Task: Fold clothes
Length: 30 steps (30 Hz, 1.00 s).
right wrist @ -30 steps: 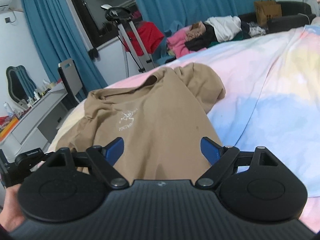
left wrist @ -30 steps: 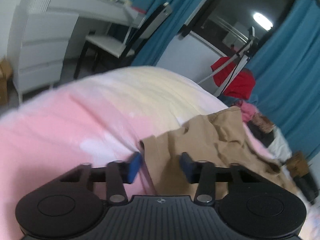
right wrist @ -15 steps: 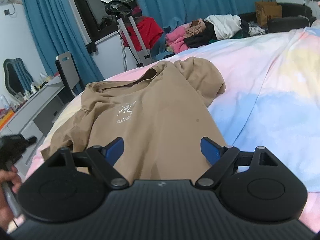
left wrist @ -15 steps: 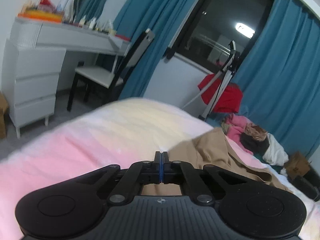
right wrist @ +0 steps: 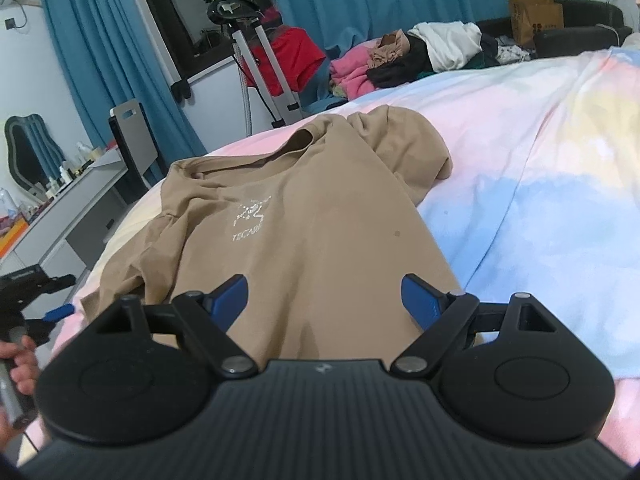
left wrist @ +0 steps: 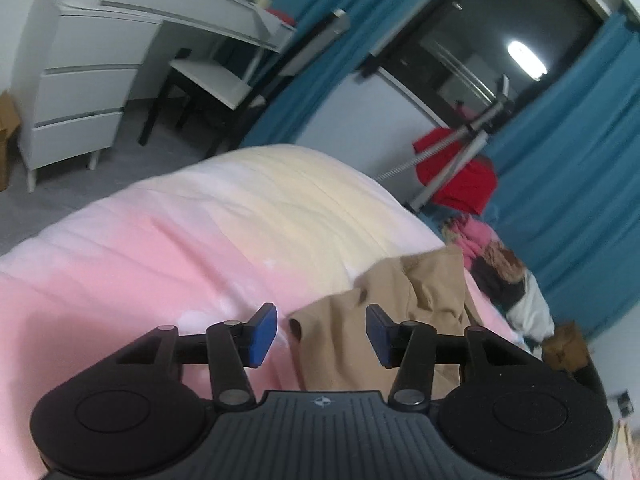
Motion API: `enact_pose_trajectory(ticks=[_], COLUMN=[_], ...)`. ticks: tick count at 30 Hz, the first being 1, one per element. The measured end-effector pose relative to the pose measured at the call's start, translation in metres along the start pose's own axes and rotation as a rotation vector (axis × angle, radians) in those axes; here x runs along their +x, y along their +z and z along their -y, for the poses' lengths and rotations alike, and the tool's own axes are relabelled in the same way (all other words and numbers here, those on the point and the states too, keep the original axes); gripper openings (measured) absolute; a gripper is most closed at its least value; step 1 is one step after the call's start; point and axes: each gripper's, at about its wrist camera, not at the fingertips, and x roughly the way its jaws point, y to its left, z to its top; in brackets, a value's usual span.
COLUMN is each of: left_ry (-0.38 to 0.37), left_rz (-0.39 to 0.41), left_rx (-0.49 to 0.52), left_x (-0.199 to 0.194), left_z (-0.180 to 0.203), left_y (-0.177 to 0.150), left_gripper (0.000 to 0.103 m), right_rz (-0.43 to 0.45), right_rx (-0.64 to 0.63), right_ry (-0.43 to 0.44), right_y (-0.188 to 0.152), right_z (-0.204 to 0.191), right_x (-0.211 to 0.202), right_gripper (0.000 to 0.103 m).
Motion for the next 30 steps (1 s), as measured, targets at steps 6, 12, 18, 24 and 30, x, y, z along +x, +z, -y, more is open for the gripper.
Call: enact_pose_trajectory(ticks=[6, 12, 18, 24, 30], left_ry=[-0.001, -0.001, -0.022, 0.1, 0.347], left_rz=[-0.021, 0.037, 0.163, 0.248, 0.27], left_rx=[0.029, 0.042, 0.085, 0.206, 0.346], left_x=[0.018, 0.014, -0.006, 0.003, 0.058], left_z=[0.003, 0.007, 0.021, 0.051, 0.078], left_y=[-0.012, -0.012, 0.025, 0.115, 0.183], left_gripper=[0.042, 0.001, 0.0, 0.0, 0.001], right_rz=[-0.016, -0.024, -0.024, -0.002, -0.015], right_rx=[0.018, 0.012, 0.018, 0.01, 0.015], right_ry=[0.006, 0.002, -0.004, -0.005, -0.023], right_y=[-0.002, -0.003, -0.002, 0.003, 0.006], right_z=[0.002, 0.002, 0.002, 0.0, 0.002], right_x=[0.002, 0.003, 0.003, 0.003, 0.019], right_gripper=[0.085, 0.085, 0.085, 0.085, 0.085])
